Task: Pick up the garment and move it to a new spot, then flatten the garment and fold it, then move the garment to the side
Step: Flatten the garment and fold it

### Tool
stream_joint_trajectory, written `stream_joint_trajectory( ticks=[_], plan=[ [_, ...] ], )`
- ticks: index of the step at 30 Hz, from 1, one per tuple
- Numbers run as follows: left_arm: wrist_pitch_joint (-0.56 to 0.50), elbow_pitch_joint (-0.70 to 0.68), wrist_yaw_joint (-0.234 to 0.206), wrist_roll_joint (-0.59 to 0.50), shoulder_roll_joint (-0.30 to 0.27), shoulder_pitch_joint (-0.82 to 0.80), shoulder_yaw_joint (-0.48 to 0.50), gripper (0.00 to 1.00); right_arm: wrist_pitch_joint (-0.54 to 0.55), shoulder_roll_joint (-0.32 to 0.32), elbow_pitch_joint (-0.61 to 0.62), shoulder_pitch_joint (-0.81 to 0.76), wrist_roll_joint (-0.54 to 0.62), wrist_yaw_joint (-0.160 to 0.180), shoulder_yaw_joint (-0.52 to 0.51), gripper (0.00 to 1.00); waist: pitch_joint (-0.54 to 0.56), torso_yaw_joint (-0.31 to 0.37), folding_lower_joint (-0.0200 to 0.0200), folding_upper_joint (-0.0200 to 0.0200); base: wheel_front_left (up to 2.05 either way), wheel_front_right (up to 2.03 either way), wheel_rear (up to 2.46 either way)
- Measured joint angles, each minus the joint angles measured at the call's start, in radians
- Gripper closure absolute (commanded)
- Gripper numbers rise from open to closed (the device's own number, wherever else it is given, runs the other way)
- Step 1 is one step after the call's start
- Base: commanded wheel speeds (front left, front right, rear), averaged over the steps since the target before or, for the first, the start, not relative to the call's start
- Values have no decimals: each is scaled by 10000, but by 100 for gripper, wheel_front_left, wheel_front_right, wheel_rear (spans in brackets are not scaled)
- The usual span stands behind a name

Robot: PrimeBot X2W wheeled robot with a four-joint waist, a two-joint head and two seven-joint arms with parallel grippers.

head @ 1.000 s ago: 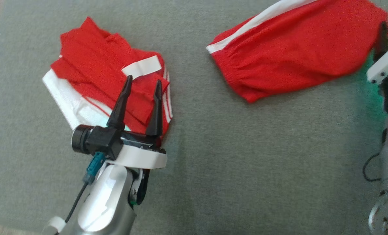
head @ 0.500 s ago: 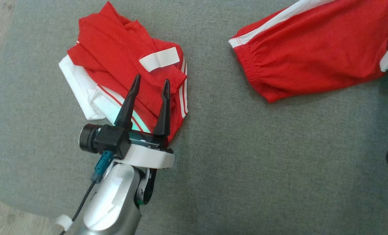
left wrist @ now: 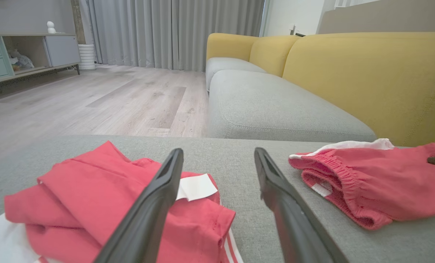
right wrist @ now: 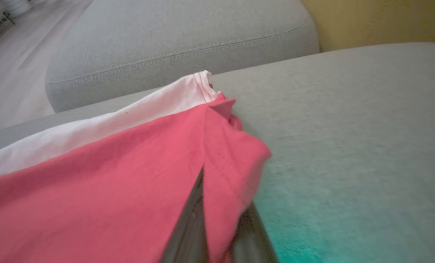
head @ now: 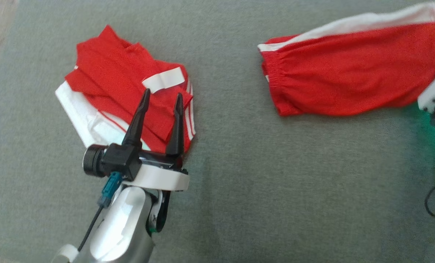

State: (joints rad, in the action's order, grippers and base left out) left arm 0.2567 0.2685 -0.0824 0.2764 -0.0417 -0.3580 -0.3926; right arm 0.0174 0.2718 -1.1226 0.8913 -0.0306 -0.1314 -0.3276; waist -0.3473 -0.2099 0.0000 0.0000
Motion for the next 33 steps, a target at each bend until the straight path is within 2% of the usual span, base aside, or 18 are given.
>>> stream_joint_trajectory(
  ticks=[9,14,19,27,33],
  plan=[
    [0,261,54,-301,-2,639,491,0,-443,159,593,-1845,-1212,0,-656,100,888,766,-1,0,0,0,0],
    [0,267,146,-366,-4,869,683,0,-575,435,1020,-2894,-1503,0,-1335,100,1287,1008,-2,0,0,0,0],
    [0,253,224,-462,-6,1118,926,0,-681,349,1684,-3448,-1599,0,-1839,100,1438,1181,-2,0,0,0,0],
    [0,268,307,-502,-8,1187,976,0,-715,-144,2746,-3452,-1994,0,-1419,100,1518,1231,0,0,0,0,0],
    [0,339,309,-132,-8,1195,895,0,-702,-690,3747,-3574,-2901,0,-245,100,1888,1170,0,0,0,0,0]
  ],
)
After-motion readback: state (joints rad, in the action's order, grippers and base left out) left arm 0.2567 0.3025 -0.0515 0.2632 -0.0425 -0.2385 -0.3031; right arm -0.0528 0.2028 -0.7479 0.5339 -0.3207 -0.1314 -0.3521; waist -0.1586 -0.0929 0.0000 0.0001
